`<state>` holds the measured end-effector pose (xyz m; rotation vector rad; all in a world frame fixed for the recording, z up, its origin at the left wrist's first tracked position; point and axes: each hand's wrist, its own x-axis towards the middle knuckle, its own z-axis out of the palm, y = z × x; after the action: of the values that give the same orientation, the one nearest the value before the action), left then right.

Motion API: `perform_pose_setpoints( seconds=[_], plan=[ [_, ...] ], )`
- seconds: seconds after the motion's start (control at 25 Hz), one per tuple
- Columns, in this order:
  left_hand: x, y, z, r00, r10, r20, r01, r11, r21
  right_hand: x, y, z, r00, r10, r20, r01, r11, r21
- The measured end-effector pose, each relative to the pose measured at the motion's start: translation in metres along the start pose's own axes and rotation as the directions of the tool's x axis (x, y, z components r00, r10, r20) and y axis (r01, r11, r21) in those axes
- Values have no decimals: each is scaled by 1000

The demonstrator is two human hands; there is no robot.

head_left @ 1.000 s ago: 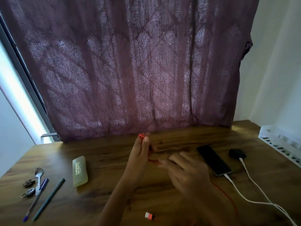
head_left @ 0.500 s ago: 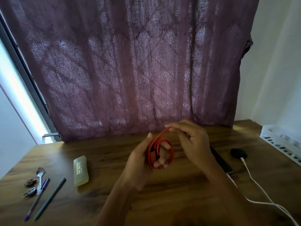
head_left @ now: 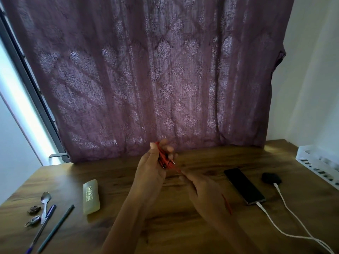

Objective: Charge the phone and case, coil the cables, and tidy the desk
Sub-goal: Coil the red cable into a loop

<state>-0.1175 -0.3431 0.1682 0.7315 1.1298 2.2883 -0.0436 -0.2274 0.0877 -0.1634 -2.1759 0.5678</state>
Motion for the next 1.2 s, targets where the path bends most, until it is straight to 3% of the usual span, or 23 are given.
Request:
perform_pose_setpoints(
  seconds=[0.16,0.28,0.48,0.6,0.76,0.88,1.0,1.2],
  plan=[
    [2,-8,-6,992,88,-96,-45,925,378,-7,-5,-4,982,-189,-14,181,957,-228],
    [-3,-19,-6,989,149,-20,-112,818,564,-2,-11,-21,934,-356,-3,334,878,-344],
    [-5,-28,-2,993,-31,113,-51,753,656,25,-21,-52,830,-555,52,515,728,-452],
    [-8,-18,7,964,-180,197,27,801,598,51,-18,-71,804,-594,7,549,739,-390],
    [-11,-2,19,917,-268,295,149,917,369,76,-11,-78,862,-497,-95,483,864,-141],
    [-9,4,27,898,-315,307,282,948,148,82,-5,-70,944,-294,-147,316,937,152],
    [-9,5,32,909,-281,309,265,960,94,76,-1,-56,998,-32,-56,56,866,497],
    [-4,1,29,963,-214,165,208,977,51,58,-10,-40,978,195,77,-204,794,573]
  ],
)
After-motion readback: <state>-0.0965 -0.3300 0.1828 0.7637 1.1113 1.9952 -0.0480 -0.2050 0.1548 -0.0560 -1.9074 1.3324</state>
